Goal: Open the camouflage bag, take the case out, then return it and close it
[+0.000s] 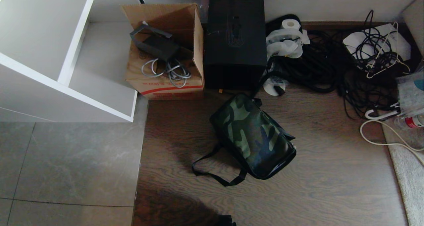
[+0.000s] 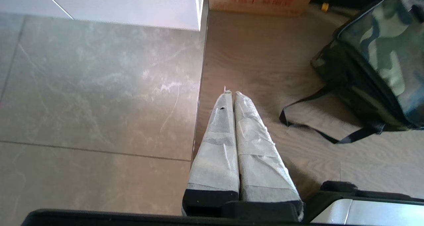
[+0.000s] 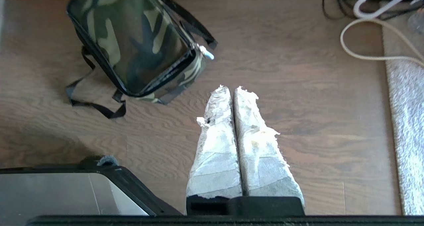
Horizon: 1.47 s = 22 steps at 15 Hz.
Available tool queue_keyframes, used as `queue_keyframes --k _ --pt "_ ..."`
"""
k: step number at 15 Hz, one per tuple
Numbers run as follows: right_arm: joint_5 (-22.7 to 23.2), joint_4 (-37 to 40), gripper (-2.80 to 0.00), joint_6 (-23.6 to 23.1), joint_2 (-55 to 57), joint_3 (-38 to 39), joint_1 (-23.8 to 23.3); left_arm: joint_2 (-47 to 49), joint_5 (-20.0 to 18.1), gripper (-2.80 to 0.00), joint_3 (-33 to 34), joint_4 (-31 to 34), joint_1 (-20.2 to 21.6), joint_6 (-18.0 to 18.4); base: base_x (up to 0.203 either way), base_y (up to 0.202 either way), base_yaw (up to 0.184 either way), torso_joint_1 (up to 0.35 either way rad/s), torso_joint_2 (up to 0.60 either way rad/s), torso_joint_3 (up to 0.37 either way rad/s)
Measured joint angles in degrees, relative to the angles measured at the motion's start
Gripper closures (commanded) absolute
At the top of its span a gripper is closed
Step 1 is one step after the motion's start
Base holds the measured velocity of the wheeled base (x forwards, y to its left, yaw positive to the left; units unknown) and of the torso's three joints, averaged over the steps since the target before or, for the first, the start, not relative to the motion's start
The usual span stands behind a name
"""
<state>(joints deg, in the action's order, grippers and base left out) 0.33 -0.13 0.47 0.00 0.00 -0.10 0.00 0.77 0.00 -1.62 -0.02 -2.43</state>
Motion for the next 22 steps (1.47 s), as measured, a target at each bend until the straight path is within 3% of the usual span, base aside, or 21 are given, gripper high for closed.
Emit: queue_keyframes --k 22 --pt "0.00 0.00 0.00 0.02 0.00 0.00 0.00 0.00 0.00 0.00 0.00 0.00 0.00 -0.18 0.000 0.000 0.000 0.003 0.00 0.204"
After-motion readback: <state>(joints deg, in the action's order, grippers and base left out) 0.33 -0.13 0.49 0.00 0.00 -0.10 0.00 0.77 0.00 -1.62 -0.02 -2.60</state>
